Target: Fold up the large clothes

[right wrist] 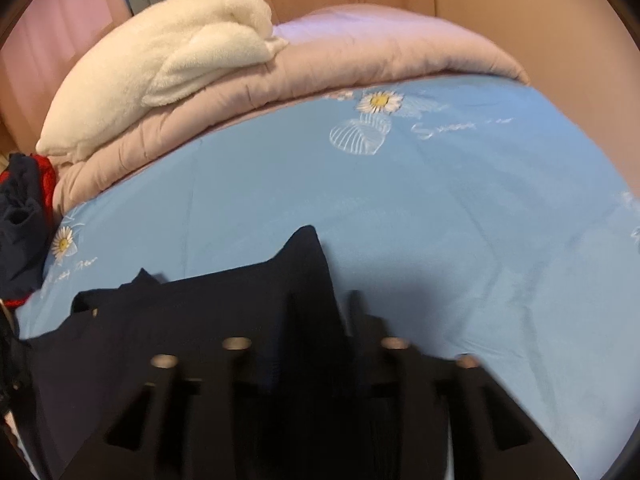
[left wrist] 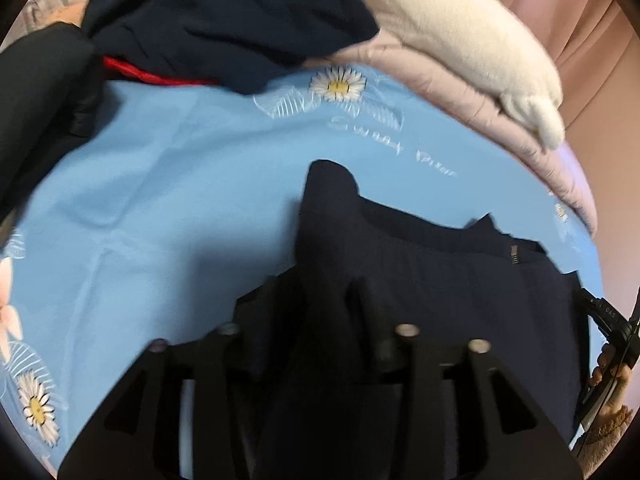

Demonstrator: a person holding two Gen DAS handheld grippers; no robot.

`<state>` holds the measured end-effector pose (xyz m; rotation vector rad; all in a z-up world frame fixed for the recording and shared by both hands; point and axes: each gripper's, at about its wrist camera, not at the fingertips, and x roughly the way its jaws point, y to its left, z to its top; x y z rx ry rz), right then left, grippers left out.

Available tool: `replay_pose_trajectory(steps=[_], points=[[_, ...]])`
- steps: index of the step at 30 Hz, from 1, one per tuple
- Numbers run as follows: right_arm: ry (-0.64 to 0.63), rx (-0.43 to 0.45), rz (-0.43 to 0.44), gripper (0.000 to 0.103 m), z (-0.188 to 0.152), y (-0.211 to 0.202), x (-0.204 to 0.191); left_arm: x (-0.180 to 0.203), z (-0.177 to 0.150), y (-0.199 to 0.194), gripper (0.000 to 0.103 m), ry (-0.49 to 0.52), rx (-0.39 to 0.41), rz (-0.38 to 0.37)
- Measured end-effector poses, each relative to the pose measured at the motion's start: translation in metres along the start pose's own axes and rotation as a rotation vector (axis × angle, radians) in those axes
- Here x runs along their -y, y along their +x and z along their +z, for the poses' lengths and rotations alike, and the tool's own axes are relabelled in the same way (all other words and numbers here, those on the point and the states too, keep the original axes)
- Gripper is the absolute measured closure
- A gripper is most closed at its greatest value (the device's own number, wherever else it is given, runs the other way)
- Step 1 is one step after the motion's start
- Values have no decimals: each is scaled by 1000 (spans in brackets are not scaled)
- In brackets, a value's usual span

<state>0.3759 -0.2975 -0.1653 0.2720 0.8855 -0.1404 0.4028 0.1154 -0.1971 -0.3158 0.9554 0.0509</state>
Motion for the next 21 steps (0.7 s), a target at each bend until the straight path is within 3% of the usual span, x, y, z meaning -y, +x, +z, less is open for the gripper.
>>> replay_pose_trajectory(steps=[3,5,7,9,11,14,21], points=[[-28,35,5,58,-3,-29,1,-2,-5,-30,34,1,29,-28],[-42,61,-9,56,-8,-55,-1,-4,-11,-53,28,-4,58,-37],[-37,92,1,38,-13,-80,0,-6,-22,-78,23,-6,80,-44],[-19,127,34,32,-19,-106,3,-7,-33,-96,16,-7,92,-51],[-2,145,44,31,-27,-129,6,-11,-50,-116,13,-18,118,-44],[25,177,48,21,-48,-164,15,-17,-72,-135,11,-19,136,-37],[164,166,71,17,-98,-193,49,-27,-128,-148,6,-16,123,-11]])
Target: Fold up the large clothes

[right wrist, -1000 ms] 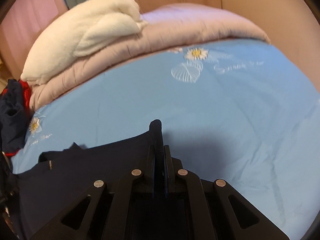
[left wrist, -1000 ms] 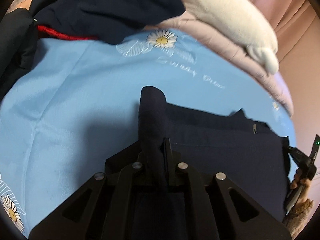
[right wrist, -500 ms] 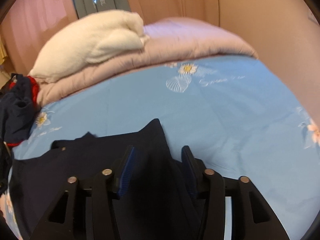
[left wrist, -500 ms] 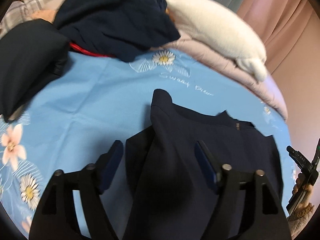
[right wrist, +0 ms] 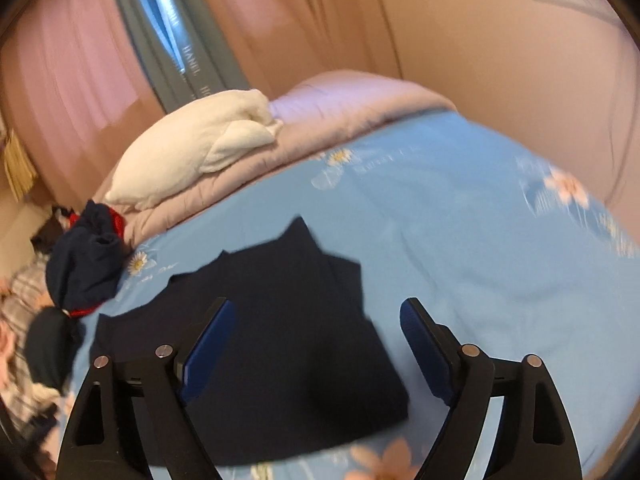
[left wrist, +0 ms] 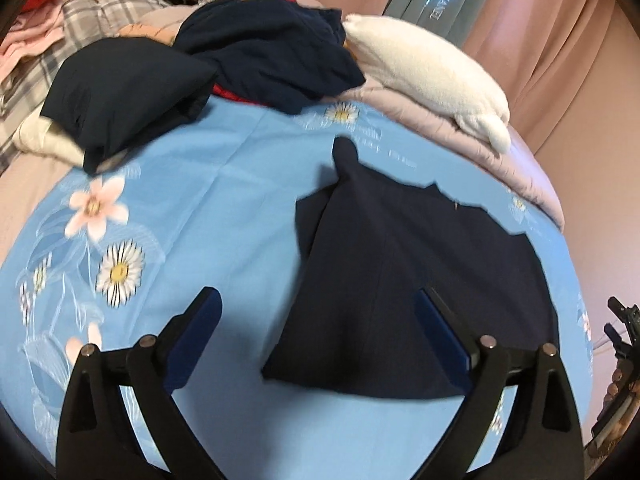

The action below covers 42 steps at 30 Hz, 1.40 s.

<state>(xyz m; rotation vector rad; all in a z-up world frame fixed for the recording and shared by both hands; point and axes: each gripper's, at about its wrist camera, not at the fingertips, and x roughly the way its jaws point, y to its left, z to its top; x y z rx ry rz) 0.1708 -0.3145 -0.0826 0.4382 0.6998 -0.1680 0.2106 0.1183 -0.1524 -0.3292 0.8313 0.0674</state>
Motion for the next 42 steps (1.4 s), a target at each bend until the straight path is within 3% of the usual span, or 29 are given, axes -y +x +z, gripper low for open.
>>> replay_pose_trajectory(steps=[6,11,18,25,28,29,32,33,34,37,42], points=[[108,-89,-17,17,-48,12,37,-12,-38,21,6,-48,-82,-11],[210,-174,43,17,-80,43,54,-13,-54,41,6,-63,-98,-29],[251,-234,157,17,-92,77,39,-7,-55,75,7,-102,-131,-65],[267,-231,189,17,-85,103,22,-2,-47,96,8,-144,-117,-97],[275,-216,196,23,-86,103,24,3,-45,100,26,-137,-107,-95],[271,-209,189,25,-87,103,25,5,-44,101,39,-134,-113,-116],[265,-191,177,46,-88,100,26,13,-44,101,70,-129,-122,-154],[264,-185,186,59,-89,99,25,17,-44,99,77,-117,-115,-148],[262,-178,199,70,-89,97,25,23,-45,95,81,-100,-105,-142],[212,-139,195,82,-86,83,17,33,-46,84,87,-80,-82,-113],[178,-64,229,84,-78,44,16,35,-55,57,88,-66,-97,-134]])
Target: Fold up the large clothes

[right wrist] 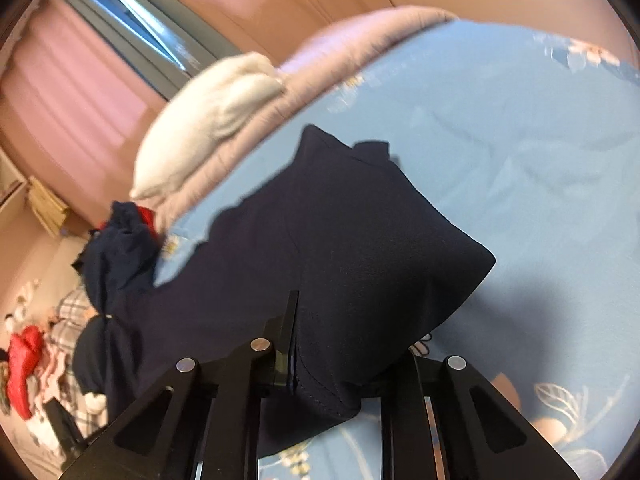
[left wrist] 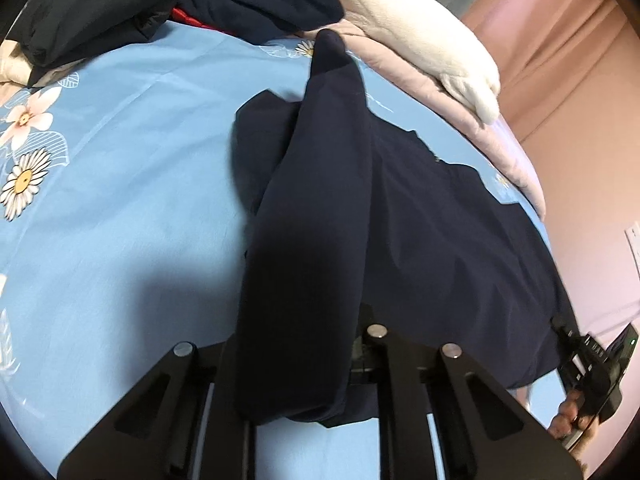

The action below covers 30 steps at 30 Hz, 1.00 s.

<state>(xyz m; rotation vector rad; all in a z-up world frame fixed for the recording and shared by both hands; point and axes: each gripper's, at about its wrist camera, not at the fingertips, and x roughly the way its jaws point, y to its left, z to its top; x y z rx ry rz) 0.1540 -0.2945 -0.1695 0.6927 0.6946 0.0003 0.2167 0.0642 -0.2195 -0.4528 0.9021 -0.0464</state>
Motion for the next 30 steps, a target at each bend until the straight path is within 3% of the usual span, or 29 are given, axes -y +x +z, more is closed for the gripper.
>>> replay_pose_trajectory(steps=[9,14,19,22,24,30], points=[[-108,90,-22,85,-17,-98,0,8,-80,-62,87,42,-69,-27],[-240,129,-89,85,-32,-133,-22,12,-121,-75,84,82,-97,13],[-424,177,-104,85,-38,-134,-74,2,-124,-73,70,65,-132,44],[-558,182,-74,85,-48,-128,-112,-5,-124,-79,63,48,-139,34],[-659,173,-46,85,-58,-123,-140,-6,-124,-87,53,48,-140,44],[-868,102,62,87,-98,-99,-198,-14,-118,-129,40,64,1,128]])
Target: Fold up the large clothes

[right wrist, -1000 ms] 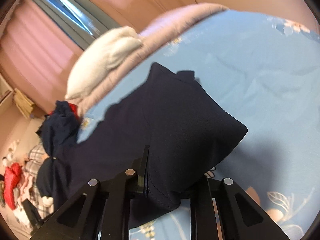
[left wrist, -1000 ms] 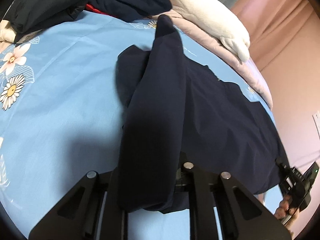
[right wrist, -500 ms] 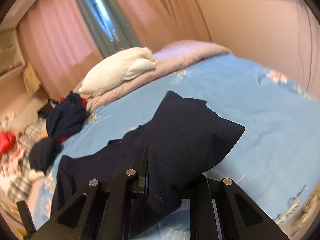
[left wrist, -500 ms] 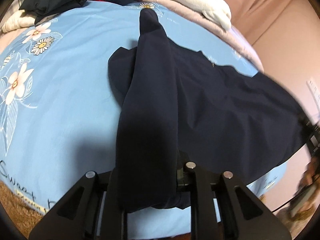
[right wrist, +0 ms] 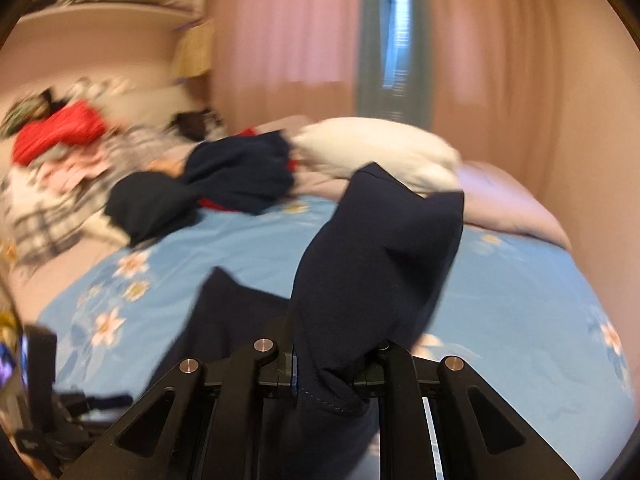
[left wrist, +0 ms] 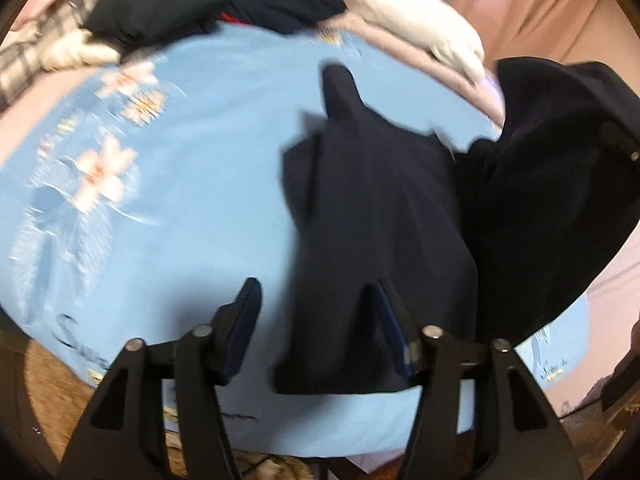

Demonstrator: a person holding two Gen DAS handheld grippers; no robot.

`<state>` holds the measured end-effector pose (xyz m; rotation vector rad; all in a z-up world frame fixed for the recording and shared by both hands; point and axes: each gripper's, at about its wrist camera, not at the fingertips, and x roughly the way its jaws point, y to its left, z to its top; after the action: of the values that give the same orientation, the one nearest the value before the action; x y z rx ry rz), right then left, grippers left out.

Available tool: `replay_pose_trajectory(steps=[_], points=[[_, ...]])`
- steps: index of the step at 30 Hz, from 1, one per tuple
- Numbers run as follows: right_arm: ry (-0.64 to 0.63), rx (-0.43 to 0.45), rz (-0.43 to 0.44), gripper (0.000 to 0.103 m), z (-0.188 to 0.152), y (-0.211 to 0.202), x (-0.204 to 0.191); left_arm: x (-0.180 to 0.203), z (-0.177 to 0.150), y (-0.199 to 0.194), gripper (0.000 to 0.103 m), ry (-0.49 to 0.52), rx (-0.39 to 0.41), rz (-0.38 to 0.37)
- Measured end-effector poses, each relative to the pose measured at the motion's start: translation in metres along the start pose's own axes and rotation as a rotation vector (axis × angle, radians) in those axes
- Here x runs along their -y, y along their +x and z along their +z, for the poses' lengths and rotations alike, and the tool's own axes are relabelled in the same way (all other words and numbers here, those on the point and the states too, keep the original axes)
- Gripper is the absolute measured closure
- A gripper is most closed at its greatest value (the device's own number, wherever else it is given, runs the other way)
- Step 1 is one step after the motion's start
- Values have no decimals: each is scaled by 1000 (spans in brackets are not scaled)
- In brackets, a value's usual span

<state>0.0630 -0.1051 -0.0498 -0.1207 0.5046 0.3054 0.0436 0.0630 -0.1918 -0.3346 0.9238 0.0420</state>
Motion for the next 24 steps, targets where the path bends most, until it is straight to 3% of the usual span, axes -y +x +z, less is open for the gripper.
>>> replay_pose_trajectory(steps=[6,13,19,24], points=[[-125,-84,153,87,-16,25,-65,-33,11,-26,40,-52,85,58],[-198,-267,274,87,-58,53,-116,-67,15,-32,40,-128,90,95],[-108,-404,346,86,-85,78,-115,-71,17,-37,39,-129,85,74],[-55,-395,378,81,-84,62,-103,-60,35,-51,33,-75,121,22]])
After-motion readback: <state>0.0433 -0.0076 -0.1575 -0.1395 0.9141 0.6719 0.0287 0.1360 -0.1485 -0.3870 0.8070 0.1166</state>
